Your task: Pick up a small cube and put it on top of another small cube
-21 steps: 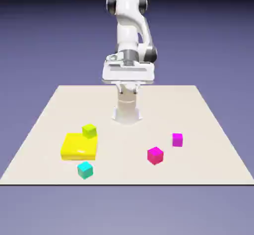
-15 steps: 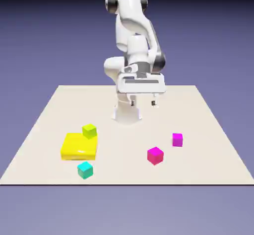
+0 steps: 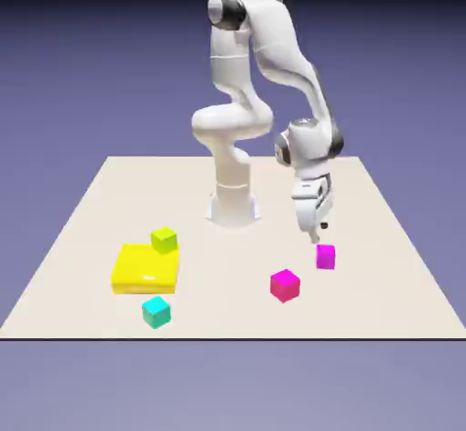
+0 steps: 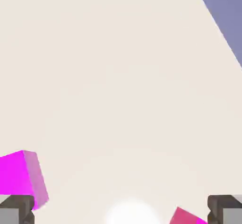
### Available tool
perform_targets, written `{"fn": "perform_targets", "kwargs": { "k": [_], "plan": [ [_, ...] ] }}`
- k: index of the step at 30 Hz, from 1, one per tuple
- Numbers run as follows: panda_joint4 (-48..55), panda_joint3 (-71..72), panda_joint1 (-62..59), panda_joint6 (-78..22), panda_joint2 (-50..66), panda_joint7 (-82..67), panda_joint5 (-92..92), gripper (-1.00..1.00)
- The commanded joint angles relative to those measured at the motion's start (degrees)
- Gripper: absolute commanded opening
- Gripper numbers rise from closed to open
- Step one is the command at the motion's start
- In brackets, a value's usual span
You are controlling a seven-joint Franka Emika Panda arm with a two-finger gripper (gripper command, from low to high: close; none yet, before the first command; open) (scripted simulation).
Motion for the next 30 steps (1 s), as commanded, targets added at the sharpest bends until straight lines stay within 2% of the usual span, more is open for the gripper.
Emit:
{"fn": "perform_targets", "kwargs": {
  "k": [1, 4, 14, 15, 25, 27, 30],
  "plan": [
    [-0.15, 0.75, 0.29, -0.11, 1.34, -2.50, 1.16, 0.00],
    [-0.45, 2.21, 2.55, -0.34, 3.96, -7.35, 3.41, 0.00],
    [4.69, 6.91, -1.05, 13.88, 22.73, -14.72, 9.64, 0.00],
    [4.69, 6.91, -1.05, 13.88, 22.73, -14.72, 9.64, -1.00],
    [-0.42, 2.24, 2.53, -0.26, 4.06, -7.39, 3.44, -1.00],
    [-0.45, 2.21, 2.55, -0.34, 3.96, -7.35, 3.41, -1.00],
    [-1.37, -2.80, -3.68, -3.44, -0.45, -0.02, -2.29, -1.00]
  ]
}}
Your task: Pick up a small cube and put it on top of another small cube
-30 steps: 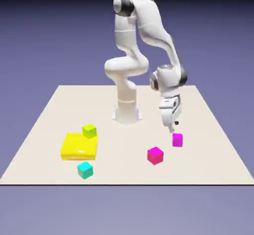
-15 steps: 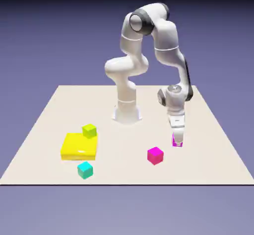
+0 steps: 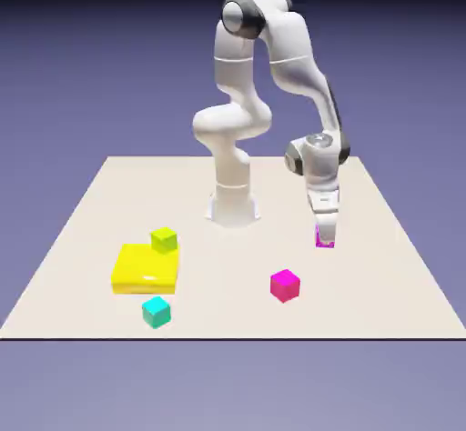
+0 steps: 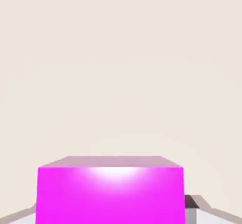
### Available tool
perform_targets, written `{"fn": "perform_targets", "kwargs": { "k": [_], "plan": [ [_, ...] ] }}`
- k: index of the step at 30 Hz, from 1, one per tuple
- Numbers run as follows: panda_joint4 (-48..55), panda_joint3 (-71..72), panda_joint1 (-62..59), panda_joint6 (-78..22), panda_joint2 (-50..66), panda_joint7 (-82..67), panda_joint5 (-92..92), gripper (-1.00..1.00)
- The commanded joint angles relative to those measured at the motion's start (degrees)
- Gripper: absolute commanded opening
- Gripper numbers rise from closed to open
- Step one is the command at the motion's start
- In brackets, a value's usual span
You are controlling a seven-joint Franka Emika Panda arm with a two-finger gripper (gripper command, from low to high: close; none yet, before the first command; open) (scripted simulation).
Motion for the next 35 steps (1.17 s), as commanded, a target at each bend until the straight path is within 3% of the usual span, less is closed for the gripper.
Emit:
{"fn": "perform_targets", "kwargs": {
  "k": [1, 22, 32, 33, 35],
  "plan": [
    [-0.31, -1.66, -0.96, -0.99, -1.47, 2.43, -1.89, -1.00],
    [-6.47, -35.21, -42.64, -21.78, -31.02, 51.45, -40.07, -1.00],
    [-7.42, -38.36, -39.49, -2.72, -12.89, 49.77, -38.02, -1.00],
    [-7.42, -38.36, -39.49, -2.71, -12.89, 49.77, -38.02, 1.00],
    [-7.31, -38.00, -39.85, -4.89, -14.96, 49.96, -38.26, 1.00]
  ]
}}
